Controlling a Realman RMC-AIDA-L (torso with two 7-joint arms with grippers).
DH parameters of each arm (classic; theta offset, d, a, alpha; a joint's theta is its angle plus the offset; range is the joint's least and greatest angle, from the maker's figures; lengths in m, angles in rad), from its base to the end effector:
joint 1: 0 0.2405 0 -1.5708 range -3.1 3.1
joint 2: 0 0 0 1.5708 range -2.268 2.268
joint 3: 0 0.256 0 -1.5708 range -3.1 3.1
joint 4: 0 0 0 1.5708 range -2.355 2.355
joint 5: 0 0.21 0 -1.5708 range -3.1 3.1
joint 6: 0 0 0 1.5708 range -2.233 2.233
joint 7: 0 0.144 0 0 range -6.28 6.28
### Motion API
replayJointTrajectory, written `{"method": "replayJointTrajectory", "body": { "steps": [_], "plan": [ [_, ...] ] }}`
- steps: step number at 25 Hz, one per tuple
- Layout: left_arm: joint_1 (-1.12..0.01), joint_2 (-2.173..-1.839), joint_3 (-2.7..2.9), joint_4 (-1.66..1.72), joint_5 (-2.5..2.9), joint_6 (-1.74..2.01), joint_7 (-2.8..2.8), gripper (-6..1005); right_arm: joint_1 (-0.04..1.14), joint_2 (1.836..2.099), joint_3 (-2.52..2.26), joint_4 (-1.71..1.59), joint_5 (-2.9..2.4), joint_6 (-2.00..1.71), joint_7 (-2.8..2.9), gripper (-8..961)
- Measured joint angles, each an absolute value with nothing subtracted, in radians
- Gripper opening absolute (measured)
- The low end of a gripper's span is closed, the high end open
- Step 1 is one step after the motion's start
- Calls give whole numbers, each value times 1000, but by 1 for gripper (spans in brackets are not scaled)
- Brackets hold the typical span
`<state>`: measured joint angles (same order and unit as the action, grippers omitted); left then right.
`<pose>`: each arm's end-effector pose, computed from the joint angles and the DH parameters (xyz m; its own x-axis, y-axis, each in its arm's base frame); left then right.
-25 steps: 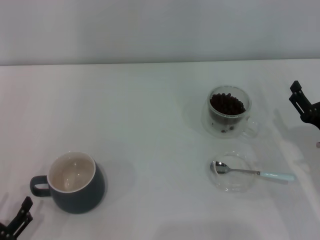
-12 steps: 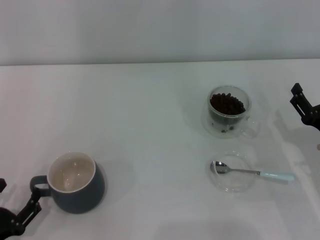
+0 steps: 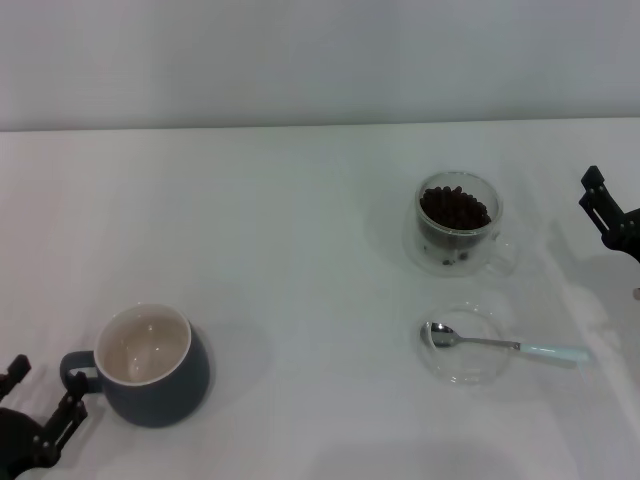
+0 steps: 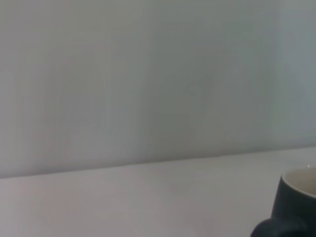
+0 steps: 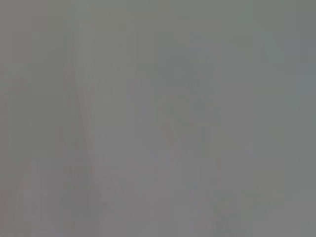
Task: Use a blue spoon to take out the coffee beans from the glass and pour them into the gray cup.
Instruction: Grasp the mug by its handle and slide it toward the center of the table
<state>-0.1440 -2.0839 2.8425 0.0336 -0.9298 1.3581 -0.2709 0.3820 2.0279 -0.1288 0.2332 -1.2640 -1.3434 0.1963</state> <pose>-0.3794 0.1914 -0.0495 0.7439 0.1670 0.6471 0.6555 -0.3705 -0.6580 0.3560 0.2839 -0.0095 0.6224 0.0231 -0.7823 -0.7796 -0.0699 -0.6223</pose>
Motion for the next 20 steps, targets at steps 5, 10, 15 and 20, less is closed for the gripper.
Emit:
{"method": "replayJointTrajectory", "body": {
  "steps": [5, 10, 15, 20],
  "plan": [
    [-153, -2085, 2843, 49, -927, 1351, -243, 677, 382, 2028, -129, 236, -1265, -1343, 196, 857],
    [-172, -2084, 2842, 59, -921, 1340, -232, 487, 382, 2028, -129, 241, -1266, -1343, 196, 857],
    [-184, -2085, 2842, 65, -893, 1317, -232, 354, 382, 2028, -129, 241, -1266, -1343, 196, 857],
    [-189, -2085, 2843, 85, -889, 1306, -219, 195, 382, 2028, -129, 241, -1266, -1344, 196, 856]
  ]
}}
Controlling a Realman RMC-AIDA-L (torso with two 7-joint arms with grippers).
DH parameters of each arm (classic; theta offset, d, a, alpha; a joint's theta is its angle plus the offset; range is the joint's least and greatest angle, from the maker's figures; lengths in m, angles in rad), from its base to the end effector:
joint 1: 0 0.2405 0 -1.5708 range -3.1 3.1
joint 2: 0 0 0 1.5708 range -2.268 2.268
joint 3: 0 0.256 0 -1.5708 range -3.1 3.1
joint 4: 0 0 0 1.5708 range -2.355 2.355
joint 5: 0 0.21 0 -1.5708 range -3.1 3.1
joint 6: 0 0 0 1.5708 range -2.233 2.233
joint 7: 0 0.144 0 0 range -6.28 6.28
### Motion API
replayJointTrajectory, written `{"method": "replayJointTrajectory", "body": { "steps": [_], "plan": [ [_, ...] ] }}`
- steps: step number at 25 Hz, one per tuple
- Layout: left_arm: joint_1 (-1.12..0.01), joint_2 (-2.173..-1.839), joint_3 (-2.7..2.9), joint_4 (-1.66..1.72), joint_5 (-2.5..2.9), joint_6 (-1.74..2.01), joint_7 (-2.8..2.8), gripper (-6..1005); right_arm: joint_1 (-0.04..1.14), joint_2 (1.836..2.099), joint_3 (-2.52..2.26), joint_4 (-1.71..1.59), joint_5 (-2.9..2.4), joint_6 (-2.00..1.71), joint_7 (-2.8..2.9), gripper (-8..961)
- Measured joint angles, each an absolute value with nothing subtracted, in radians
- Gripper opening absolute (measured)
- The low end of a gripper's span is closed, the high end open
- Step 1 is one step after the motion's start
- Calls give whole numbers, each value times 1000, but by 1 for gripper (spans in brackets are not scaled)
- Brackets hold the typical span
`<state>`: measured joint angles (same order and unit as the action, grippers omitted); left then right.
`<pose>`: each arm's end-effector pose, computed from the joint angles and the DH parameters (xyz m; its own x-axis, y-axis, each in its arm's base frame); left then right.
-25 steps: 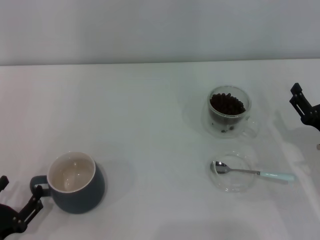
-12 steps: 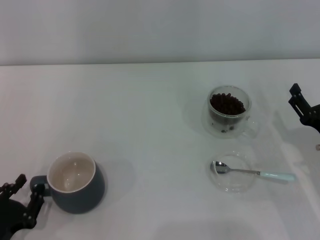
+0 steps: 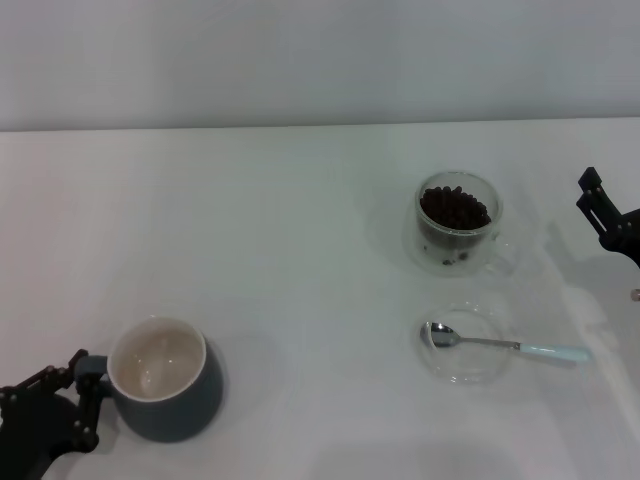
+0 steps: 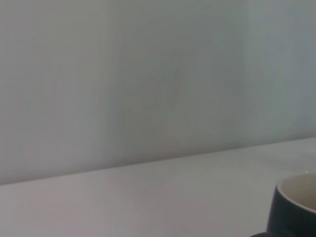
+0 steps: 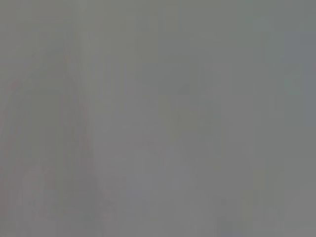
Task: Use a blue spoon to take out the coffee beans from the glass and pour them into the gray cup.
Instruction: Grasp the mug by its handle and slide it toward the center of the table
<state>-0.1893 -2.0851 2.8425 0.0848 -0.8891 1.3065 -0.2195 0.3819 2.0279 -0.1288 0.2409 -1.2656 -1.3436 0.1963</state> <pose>-0.3635 0.2071 -0.0655 0.7690 0.1523 0.6208 0.6150 -0.4413 -0.6535 0.3550 0.2833 -0.0113 0.6173 0.0199 -0.7865 -0.7837 -0.0727 -0.6169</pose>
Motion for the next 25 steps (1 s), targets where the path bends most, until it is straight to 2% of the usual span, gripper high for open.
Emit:
{"method": "replayJointTrajectory", "body": {
  "steps": [2, 25],
  "plan": [
    [-196, -2085, 2842, 94, -889, 1305, -199, 124, 382, 2028, -129, 241, -1266, -1344, 196, 856],
    [-349, -2089, 2842, 207, -814, 1119, -155, 109, 385, 2028, -129, 241, -1266, -1338, 196, 857]
  ]
}}
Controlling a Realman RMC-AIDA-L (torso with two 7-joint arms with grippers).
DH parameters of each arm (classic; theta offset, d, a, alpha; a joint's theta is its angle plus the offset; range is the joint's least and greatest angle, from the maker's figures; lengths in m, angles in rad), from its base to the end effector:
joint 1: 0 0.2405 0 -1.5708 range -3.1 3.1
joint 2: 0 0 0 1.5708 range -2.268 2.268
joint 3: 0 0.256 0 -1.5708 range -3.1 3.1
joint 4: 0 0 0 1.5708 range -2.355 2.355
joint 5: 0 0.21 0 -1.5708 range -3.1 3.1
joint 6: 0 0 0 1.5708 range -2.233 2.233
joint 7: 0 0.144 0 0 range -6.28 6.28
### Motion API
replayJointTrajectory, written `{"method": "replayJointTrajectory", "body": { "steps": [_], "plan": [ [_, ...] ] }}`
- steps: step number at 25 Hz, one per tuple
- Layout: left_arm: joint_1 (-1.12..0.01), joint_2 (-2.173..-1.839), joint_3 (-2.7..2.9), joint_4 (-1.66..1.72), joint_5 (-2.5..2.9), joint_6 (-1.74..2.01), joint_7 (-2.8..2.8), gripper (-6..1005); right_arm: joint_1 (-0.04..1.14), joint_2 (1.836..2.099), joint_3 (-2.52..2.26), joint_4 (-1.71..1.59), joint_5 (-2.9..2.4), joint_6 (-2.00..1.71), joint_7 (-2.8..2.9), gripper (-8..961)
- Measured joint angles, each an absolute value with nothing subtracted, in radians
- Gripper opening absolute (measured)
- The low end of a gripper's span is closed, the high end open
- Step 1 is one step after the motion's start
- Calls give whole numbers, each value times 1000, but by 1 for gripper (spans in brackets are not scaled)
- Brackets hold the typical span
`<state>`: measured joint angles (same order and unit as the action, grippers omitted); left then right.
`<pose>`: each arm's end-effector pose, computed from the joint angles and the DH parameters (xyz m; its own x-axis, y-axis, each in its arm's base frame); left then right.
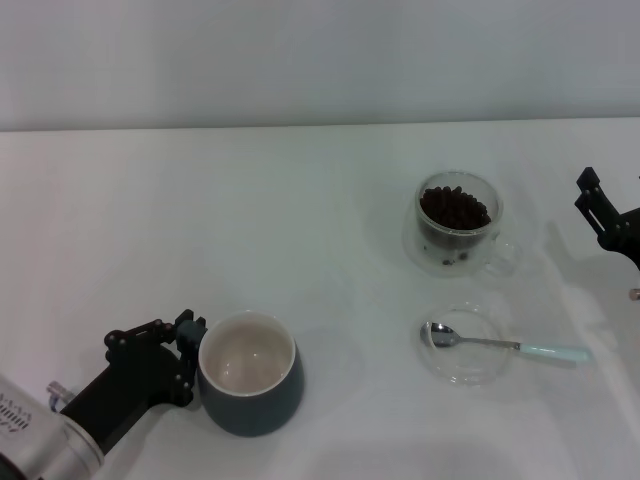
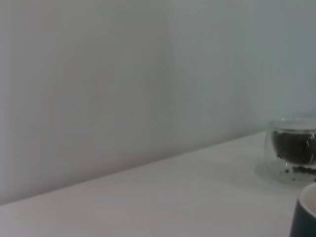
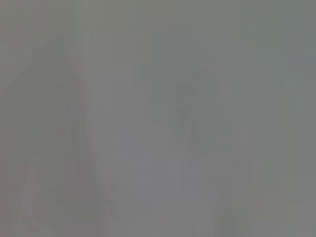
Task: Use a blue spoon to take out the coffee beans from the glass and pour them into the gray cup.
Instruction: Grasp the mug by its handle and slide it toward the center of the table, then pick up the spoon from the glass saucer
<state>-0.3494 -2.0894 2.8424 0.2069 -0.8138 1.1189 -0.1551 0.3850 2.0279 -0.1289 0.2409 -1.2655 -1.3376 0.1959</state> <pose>-0.3159 0.2558 -0.1044 0.8190 0.1277 0.5594 0.5125 -0.6012 -0.6131 0.3548 0.2844 -0.0119 0.6180 0.0159 -0.7860 -0.7833 -0.0739 -0.6173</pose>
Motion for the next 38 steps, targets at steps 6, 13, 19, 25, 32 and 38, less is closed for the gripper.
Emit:
{"method": "replayJointTrajectory", "body": {
  "steps": [6, 13, 19, 25, 32, 38],
  "plan": [
    [-353, -2090, 2842, 214, -813, 1099, -155, 161, 384, 2028, -129, 241, -1265, -1338, 196, 857],
    [-341, -2089, 2839, 215, -818, 1104, -155, 252, 381, 2028, -129, 240, -1265, -1337, 196, 856],
    [-303, -2089, 2833, 232, -823, 1109, -155, 480, 380, 2028, -129, 239, -1265, -1337, 196, 856],
    [-262, -2086, 2831, 240, -848, 1133, -155, 710, 378, 2027, -129, 241, -1266, -1338, 196, 848],
    [-155, -2085, 2831, 232, -893, 1247, -161, 868, 352, 2023, -123, 243, -1264, -1345, 262, 839],
    [-86, -2082, 2832, 230, -1021, 1343, -167, 873, 296, 2010, -200, 179, -1265, -1346, 610, 831]
  ]
}}
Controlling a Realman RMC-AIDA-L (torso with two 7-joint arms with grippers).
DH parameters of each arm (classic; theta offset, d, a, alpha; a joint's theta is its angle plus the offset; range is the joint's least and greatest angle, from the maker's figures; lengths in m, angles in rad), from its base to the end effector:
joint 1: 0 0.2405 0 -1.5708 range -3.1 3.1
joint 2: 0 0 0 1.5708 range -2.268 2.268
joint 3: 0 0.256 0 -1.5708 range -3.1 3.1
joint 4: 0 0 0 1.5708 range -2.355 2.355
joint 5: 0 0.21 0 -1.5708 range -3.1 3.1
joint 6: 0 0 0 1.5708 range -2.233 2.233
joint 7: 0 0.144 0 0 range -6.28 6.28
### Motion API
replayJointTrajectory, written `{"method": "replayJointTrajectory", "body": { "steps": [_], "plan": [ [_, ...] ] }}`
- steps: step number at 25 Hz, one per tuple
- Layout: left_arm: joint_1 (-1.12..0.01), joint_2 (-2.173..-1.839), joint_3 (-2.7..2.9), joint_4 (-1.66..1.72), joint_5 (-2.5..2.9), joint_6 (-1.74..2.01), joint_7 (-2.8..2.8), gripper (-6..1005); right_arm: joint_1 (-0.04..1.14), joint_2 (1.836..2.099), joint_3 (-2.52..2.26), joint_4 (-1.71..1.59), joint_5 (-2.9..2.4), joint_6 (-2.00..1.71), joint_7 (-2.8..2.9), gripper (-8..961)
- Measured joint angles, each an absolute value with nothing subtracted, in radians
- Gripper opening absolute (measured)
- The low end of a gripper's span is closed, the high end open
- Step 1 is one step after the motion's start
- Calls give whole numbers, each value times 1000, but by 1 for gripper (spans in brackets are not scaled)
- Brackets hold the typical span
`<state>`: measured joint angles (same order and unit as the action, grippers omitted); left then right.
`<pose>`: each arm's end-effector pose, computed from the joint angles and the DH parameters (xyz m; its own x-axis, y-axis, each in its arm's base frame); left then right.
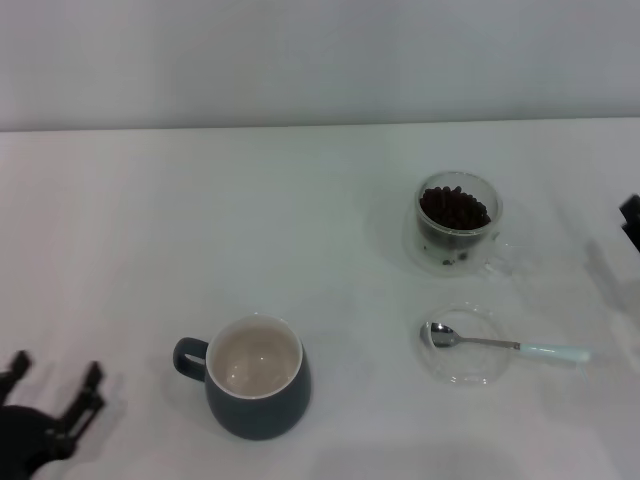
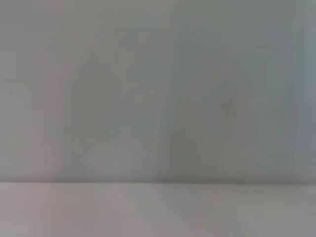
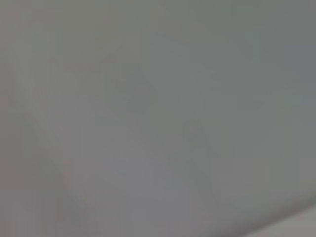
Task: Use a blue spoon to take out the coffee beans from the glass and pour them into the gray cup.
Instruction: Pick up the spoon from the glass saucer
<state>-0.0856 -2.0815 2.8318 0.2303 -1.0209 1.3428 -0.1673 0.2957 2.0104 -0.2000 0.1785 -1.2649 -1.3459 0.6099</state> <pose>-0.3592 0.1839 -0.0654 0.6696 0.1327 0.7307 0.7326 -0.2798 -0.6205 0.3848 0.2541 0.0017 0.3387 -0.0510 -0.9395 -0.9407 -0.0402 -0.3370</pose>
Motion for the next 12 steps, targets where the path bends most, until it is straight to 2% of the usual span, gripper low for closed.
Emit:
{"method": "replayJointTrajectory", "body": {
  "steps": [5, 12],
  "plan": [
    [-56, -2082, 2832, 229, -1088, 1375, -173, 870, 236, 2002, -373, 82, -1266, -1362, 946, 824],
    [-68, -2079, 2832, 228, -1136, 1380, -191, 866, 147, 2002, -389, 126, -1257, -1496, 1027, 819]
  ]
}}
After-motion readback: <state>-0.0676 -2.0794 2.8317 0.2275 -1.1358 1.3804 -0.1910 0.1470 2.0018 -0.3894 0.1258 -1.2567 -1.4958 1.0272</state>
